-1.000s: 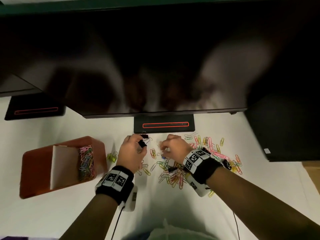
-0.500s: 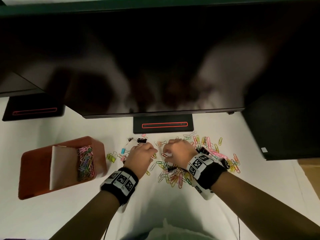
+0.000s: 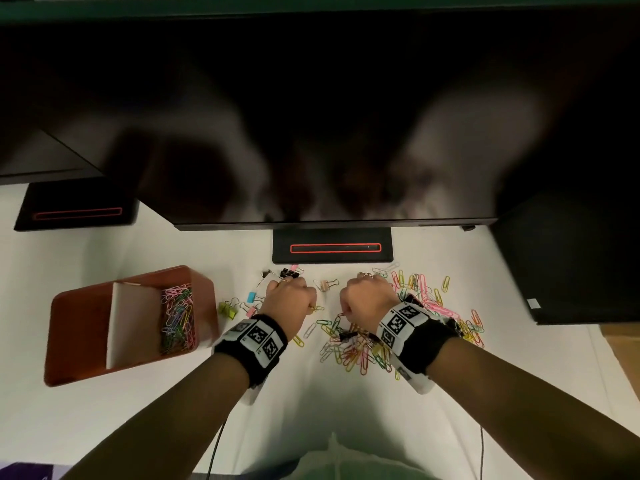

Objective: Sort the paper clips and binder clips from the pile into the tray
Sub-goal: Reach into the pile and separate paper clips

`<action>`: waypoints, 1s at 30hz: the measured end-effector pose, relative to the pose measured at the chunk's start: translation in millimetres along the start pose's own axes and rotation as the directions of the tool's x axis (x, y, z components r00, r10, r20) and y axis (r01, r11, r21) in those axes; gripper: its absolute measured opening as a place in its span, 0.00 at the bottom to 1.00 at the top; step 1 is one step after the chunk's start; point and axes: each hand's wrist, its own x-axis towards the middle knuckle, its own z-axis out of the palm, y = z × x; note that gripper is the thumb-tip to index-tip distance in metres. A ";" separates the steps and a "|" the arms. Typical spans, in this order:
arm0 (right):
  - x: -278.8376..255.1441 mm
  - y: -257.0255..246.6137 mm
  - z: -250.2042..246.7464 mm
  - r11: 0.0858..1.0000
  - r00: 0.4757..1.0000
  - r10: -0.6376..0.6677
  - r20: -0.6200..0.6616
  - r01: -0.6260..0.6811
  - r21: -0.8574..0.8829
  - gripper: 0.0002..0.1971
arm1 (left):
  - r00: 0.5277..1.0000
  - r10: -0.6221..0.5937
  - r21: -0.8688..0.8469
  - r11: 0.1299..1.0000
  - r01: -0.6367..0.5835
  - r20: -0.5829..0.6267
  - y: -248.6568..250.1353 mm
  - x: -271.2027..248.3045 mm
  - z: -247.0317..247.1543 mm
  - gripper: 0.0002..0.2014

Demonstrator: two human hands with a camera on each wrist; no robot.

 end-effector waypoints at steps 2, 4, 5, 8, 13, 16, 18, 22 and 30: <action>-4.4 4.5 -2.2 1.000 1.000 0.012 -0.022 -0.012 0.028 0.12 | 1.000 0.007 0.011 1.000 -0.007 0.025 0.8 1.5 -3.8 0.05; -8.0 11.6 -6.6 0.992 0.996 -0.031 -0.083 0.041 0.123 0.11 | 0.999 0.021 0.023 0.999 -0.022 0.048 0.0 3.2 -6.6 0.03; -8.9 13.6 -10.7 0.981 0.991 -0.046 -0.124 0.068 0.179 0.10 | 0.998 0.029 0.015 0.999 -0.030 0.050 -0.6 3.3 -8.0 0.04; -4.3 7.9 -22.2 0.957 0.976 -0.026 -0.217 0.087 0.277 0.14 | 0.998 0.056 -0.071 0.996 -0.054 0.019 -2.9 -0.5 -11.6 0.04; 17.2 -21.6 -31.9 0.978 0.975 -0.001 -0.220 0.047 0.203 0.15 | 0.985 -0.044 -0.405 0.914 -0.029 -0.169 -19.1 -28.6 -14.9 0.06; 33.3 -33.9 -31.1 0.995 0.995 0.071 -0.075 -0.065 0.077 0.09 | 0.944 -0.123 -0.469 0.882 -0.037 -0.305 -32.8 -48.3 -10.6 0.05; 40.5 -37.1 -29.7 0.987 0.988 0.143 0.048 -0.146 0.065 0.15 | 0.937 -0.135 -0.523 0.850 -0.057 -0.322 -35.1 -61.9 -6.7 0.04; 38.2 -32.9 -21.8 0.995 0.995 0.102 -0.024 -0.102 -0.011 0.13 | 0.971 -0.086 -0.577 0.814 -0.061 -0.224 -24.5 -81.0 14.5 0.08; 3.5 -27.6 -8.1 0.995 0.989 -0.103 -0.104 0.102 -0.020 0.12 | 0.985 -0.110 -0.422 0.905 0.043 -0.136 -5.6 -67.3 45.0 0.09</action>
